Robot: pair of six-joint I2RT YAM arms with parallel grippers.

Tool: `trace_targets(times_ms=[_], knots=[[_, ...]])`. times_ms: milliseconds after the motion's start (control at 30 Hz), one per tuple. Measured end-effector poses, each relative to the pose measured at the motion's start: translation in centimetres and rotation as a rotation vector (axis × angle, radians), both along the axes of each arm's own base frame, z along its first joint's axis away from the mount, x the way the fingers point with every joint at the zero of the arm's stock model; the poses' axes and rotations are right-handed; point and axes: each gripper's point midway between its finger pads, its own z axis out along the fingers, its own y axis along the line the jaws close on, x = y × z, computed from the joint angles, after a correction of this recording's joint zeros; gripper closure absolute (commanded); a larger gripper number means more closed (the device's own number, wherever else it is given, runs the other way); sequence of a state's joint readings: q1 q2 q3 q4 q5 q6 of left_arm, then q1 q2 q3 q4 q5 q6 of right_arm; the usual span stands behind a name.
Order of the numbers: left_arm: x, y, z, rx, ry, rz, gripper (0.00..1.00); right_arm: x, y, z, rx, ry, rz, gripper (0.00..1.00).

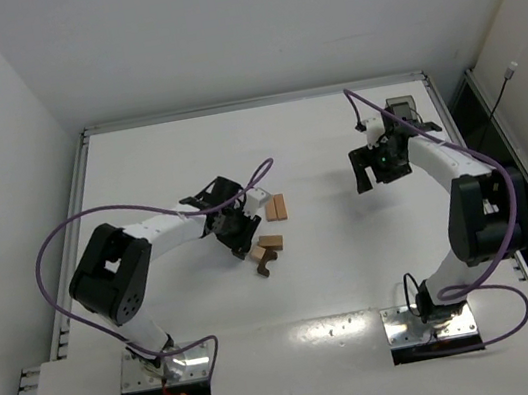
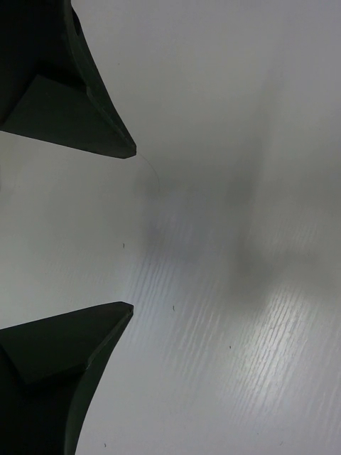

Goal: Build the wood block tower

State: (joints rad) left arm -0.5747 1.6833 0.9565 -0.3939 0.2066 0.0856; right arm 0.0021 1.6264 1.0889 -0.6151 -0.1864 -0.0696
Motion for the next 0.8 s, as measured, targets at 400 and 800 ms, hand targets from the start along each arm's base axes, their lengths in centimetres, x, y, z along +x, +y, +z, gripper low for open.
trace_targets(times_ms=[400,800], knots=[[4.6,-1.5,4.9,0.008,-0.178,-0.109,1.00,0.0,0.8,0.1,0.043,0.001,0.010,0.22],[9.7,-3.9,7.1,0.068,-0.283,-0.373,1.00,-0.2,1.1,0.0,0.061,0.003,0.016,0.22]])
